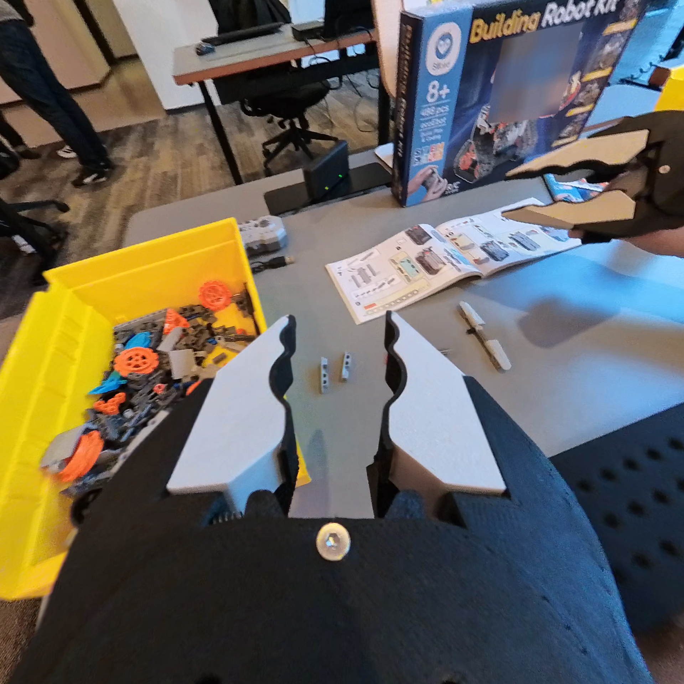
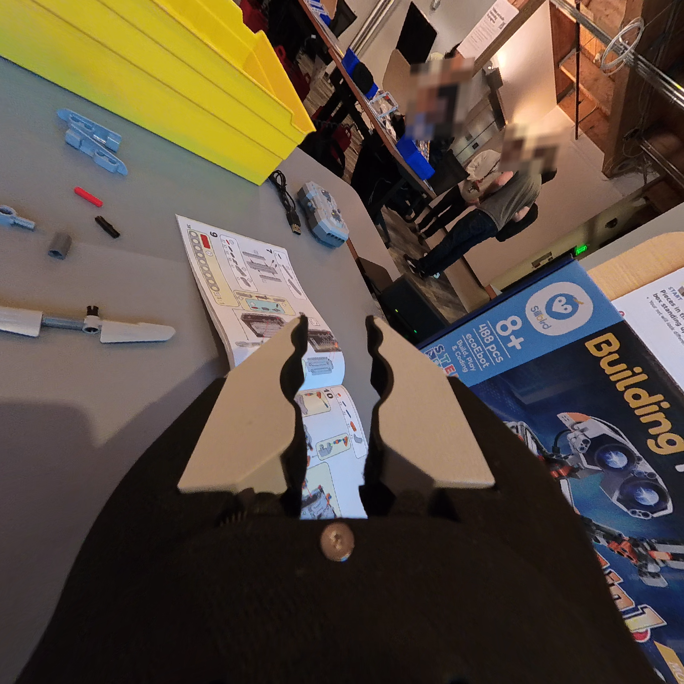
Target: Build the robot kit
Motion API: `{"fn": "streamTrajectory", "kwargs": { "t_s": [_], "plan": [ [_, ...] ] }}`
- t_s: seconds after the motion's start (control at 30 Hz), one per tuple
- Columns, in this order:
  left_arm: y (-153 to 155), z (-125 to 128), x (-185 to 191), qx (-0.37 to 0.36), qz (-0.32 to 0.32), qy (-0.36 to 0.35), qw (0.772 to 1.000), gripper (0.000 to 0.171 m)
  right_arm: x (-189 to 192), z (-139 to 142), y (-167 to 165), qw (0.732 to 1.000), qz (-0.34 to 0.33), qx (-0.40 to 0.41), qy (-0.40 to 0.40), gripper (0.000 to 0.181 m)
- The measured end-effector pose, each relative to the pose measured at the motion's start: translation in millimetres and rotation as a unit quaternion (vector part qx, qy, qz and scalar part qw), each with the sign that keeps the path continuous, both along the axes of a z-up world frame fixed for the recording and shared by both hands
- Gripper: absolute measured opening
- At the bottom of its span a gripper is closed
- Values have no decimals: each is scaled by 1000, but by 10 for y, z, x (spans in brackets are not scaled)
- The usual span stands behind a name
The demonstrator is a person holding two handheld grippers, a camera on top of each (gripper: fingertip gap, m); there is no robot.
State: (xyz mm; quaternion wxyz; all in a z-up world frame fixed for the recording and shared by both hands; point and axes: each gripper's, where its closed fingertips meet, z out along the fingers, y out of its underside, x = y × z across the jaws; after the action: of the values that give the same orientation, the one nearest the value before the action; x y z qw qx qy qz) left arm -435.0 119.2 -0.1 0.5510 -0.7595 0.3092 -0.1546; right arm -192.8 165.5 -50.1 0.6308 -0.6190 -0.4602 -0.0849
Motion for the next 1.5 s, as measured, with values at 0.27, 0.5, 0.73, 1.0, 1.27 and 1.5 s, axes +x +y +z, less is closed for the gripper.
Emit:
{"fn": "streamTrajectory", "kwargs": {
  "t_s": [0.27,0.5,0.73,1.0,1.27,1.5],
  "plan": [
    [-120,-532,612,-78,-76,47,993,48,94,22,17,1000,-7,4,1,30],
    [-223,-1155,940,-176,-80,71,979,41,125,2,27,1000,-9,2,-5,29],
    [-225,-1363,1033,-201,-82,81,973,38,134,-28,30,1000,-9,3,-17,29],
    [-210,-1371,1006,-200,-81,82,973,38,88,-68,22,1000,-3,-15,-12,28],
    [-198,-1322,837,-189,-63,75,977,41,-674,-388,-297,954,60,-275,103,26],
    [-269,-1220,688,-184,-57,59,979,42,-1232,-777,-427,899,72,-422,90,17]
  ]
}}
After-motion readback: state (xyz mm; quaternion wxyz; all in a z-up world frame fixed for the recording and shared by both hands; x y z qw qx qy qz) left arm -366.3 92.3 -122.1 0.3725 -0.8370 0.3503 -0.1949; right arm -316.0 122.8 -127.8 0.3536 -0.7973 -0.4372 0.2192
